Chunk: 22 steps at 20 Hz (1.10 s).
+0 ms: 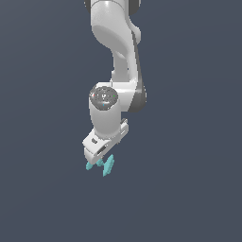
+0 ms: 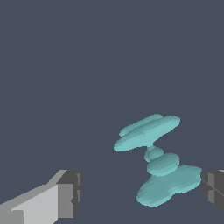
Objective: Pick up the object and move it to a goal position.
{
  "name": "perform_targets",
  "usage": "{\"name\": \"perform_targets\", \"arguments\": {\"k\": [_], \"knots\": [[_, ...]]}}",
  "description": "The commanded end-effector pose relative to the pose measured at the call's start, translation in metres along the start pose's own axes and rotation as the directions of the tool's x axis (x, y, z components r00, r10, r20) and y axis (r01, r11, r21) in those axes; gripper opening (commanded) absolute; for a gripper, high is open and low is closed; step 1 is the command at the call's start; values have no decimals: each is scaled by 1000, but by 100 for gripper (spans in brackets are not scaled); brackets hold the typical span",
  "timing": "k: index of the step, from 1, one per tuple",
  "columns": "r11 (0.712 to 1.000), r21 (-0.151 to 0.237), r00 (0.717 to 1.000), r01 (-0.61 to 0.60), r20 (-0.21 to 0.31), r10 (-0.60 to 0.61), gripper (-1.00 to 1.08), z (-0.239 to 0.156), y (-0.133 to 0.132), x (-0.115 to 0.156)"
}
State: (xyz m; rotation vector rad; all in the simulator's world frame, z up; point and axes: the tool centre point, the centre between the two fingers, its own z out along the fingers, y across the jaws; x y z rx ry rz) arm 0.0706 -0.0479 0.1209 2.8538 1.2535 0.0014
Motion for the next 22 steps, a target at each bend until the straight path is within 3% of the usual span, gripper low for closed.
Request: {"name": "perform_targets", "arguments": {"k": [1,12,22], "knots": [[998,3,998,58,-1,-58,100,6,7,-2],[957,14,957,289,-9,-289,100,29,34,-15],[918,17,919,395,-17,-395,100,41,48,-22]]}}
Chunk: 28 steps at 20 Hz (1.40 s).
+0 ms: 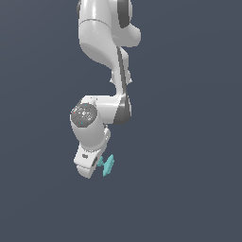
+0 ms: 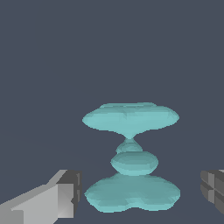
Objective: Pick up the object and move it to a goal position.
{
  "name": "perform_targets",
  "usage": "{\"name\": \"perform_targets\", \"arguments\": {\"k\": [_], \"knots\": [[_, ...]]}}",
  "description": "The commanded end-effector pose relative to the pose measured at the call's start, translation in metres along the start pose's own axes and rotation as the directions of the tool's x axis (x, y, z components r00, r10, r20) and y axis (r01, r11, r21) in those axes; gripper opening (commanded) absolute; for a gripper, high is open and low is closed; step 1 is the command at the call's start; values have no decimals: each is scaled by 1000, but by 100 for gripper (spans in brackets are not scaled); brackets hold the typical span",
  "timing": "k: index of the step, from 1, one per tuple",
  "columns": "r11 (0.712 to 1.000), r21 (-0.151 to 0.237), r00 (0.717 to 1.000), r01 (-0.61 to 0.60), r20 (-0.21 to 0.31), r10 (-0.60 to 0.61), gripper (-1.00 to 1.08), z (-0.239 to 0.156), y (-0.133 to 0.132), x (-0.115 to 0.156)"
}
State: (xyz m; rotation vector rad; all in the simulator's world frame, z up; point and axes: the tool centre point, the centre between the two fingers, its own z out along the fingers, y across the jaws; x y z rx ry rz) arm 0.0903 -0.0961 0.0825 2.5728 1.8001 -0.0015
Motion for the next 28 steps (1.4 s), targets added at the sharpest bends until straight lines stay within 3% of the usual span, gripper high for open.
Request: {"name": "perform_targets", "arguments": {"k": [1,9,18,24,25,28], "knots": [[1000,0,1000,18,-1,-18,100,2,1,-2],[1000,1,1000,23,-1,-23,100,6,2,-3],[1000,1,1000,27,-1,-27,100,49,1,-3],[1000,1,1000,27,-2,-27,100,52,2,-2],[1000,1,1000,27,-2,-27,-100,52,2,-2],[1000,1,1000,27,-2,-27,-100,52,2,-2]]}}
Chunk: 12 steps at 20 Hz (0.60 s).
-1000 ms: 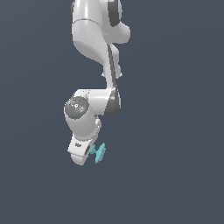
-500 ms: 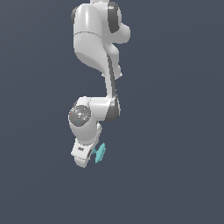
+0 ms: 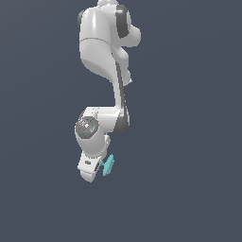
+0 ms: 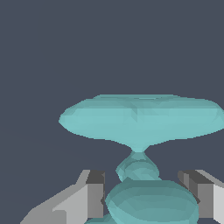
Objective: Pick up the object and move it to a goal position.
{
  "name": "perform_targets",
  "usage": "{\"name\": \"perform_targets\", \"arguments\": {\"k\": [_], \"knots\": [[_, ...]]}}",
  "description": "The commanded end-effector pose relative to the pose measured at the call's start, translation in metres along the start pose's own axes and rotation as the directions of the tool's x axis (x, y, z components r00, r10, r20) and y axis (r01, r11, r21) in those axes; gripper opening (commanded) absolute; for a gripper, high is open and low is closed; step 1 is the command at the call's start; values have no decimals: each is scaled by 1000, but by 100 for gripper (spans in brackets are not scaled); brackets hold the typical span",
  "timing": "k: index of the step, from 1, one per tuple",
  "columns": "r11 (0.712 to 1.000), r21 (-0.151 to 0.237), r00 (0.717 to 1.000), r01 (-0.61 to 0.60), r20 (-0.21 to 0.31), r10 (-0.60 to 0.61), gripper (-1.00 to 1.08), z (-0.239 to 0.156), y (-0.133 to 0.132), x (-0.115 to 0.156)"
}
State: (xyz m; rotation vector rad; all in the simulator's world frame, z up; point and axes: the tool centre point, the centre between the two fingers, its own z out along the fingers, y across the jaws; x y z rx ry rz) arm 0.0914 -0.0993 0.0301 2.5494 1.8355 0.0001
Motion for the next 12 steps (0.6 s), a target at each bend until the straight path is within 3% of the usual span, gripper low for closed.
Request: {"name": "perform_targets", "arguments": {"k": [1,12], "knots": [[1000,0,1000,0,0,0,-100,0,0,0],[1000,0,1000,0,0,0,-100,-1,-2,-4]]}}
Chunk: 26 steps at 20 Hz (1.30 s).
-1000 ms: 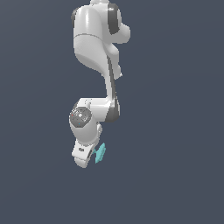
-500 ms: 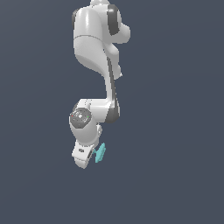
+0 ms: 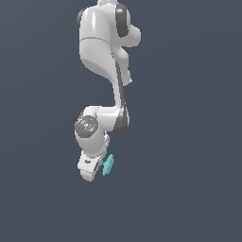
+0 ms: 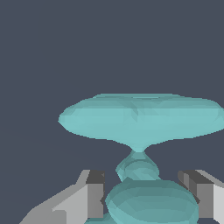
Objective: Pick up the object and move it to a goal position.
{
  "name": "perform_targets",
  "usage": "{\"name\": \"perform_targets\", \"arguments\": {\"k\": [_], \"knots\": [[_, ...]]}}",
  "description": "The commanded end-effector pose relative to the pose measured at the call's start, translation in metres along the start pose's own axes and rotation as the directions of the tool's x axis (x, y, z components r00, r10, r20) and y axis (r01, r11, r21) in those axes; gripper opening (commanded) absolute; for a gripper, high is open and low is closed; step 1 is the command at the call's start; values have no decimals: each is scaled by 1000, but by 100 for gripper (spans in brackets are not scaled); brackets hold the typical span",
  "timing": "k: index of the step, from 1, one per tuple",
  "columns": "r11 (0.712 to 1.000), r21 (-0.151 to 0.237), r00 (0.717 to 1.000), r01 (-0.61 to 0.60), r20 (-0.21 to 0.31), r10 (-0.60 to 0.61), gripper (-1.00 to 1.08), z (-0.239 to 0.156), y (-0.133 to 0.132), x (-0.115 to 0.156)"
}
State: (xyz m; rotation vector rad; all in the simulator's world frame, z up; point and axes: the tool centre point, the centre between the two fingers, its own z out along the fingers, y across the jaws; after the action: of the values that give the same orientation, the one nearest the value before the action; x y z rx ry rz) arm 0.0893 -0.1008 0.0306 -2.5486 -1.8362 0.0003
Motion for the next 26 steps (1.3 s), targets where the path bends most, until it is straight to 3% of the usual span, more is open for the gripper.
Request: {"name": "perform_targets", "arguments": {"k": [1,9,26], "knots": [[1000,-1,1000,-1,0,1,-100,-2,-2,-4],[1000,-1,1000,-1,0,1,-100,-12,-16,-35],[1000,0,1000,-1,0,1,-100,-52,-69,-158]]}}
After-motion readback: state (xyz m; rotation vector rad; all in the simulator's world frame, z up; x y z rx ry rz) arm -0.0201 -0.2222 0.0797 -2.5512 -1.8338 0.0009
